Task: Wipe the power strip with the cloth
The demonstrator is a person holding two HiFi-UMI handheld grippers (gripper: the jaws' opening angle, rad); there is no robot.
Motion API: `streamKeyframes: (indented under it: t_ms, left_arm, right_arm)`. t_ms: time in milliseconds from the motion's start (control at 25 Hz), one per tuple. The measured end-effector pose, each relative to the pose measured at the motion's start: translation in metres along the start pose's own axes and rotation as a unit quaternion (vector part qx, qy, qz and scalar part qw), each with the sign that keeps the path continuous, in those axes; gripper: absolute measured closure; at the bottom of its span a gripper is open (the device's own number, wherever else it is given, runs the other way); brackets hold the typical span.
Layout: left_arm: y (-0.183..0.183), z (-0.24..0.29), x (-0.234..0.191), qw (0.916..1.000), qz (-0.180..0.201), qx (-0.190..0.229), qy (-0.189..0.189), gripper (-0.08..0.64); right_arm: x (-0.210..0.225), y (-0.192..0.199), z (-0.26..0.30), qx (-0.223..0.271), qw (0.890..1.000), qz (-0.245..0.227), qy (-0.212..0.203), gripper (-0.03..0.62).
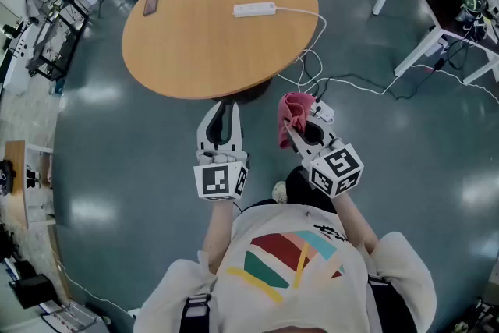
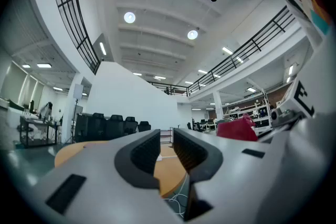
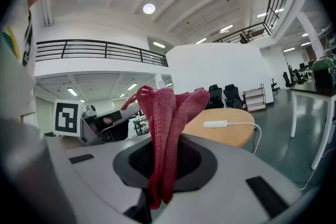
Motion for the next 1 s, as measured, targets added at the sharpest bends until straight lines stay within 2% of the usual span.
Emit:
streamKeyframes:
  t_ms: [120,360,560,680,760,840,880,1000]
  left_arm:
    - [0.018,0.021,-0.018,0.9995,-0.027,-0.015,0.007,0.418]
    - [0.054,0.096,-0.065,0.9986,-0.033,-0.040,0.008,0.346]
    - [0.062,0.181,-0.117,0.9976,0.015,-0.067,-0.005,0.251]
    - [0.053,0.235,-0.145,0.9961,0.033,-0.081,0.001,0.245]
    - [0.050,0.261,-0.161,0.9917,0.089,-0.093,0.006,0.245]
    - [0.050,0.284,-0.175,0.9836,0.144,-0.109,0.006,0.245]
    - [0.053,0.293,-0.182,0.9805,0.157,-0.117,0.007,0.240]
    - [0.077,0.324,-0.201,0.9750,0.167,-0.143,0.029,0.209]
  right_arm:
    - [0.021,0.011,0.017,-0.019,0.999,0.039,0.001,0.554]
    - [0.079,0.006,0.087,-0.031,0.998,0.046,0.005,0.552]
    - [0.151,-0.006,0.167,-0.038,0.996,0.080,0.002,0.552]
    - [0.199,-0.034,0.210,-0.041,0.994,0.101,-0.001,0.554]
    - [0.220,-0.052,0.237,-0.039,0.994,0.098,-0.008,0.554]
    - [0.237,-0.066,0.266,-0.041,0.995,0.089,-0.014,0.554]
    - [0.244,-0.071,0.280,-0.043,0.995,0.086,-0.017,0.554]
    - [0.265,-0.074,0.316,-0.047,0.995,0.085,-0.024,0.554]
Point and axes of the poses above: the fingertips, and each gripper's own axes: z forward along the fingers, x to its right, y out of its underside, the point moved 9 cm from there along -z, backward along the fingers
